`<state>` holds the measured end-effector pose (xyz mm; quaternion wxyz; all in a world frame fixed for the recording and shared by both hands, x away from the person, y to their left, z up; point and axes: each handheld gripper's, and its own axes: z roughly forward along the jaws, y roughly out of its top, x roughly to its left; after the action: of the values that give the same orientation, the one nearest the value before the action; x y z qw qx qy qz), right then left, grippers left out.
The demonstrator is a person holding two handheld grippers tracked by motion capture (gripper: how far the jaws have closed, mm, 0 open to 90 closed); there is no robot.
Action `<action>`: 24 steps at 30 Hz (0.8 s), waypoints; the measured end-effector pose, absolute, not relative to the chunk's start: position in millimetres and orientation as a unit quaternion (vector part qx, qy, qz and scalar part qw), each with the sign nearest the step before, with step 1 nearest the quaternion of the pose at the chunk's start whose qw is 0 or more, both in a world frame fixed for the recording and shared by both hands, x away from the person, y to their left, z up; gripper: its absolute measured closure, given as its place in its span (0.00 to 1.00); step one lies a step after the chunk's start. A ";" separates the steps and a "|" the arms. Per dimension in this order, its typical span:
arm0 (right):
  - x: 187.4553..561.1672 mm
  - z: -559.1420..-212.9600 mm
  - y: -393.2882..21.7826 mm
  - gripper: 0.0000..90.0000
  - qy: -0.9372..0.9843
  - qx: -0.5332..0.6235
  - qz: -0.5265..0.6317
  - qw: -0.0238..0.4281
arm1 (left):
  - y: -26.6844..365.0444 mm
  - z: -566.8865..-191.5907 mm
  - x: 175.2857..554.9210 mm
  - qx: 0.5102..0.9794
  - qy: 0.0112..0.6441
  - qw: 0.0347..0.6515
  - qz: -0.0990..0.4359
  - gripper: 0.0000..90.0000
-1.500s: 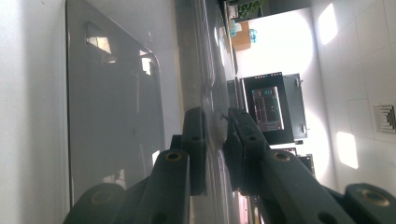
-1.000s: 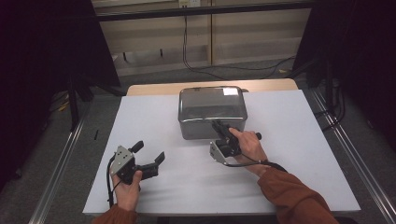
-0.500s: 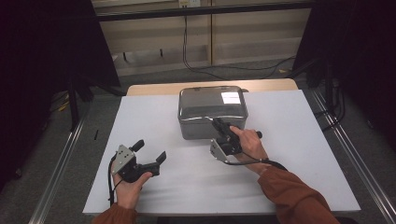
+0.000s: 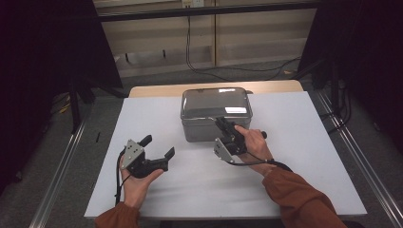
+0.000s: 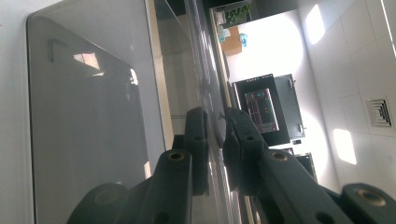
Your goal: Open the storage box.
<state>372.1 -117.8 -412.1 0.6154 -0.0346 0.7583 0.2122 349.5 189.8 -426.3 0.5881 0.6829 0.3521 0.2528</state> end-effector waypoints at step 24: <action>377.3 -395.8 -119.0 0.90 0.749 -0.028 0.226 0.622 | 162.6 -405.2 393.1 0.695 0.320 0.595 0.246 0.03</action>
<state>377.3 -119.0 -395.8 0.6216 -0.0281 0.7494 0.2264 393.1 162.6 -405.2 0.5946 0.6952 0.3200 0.2464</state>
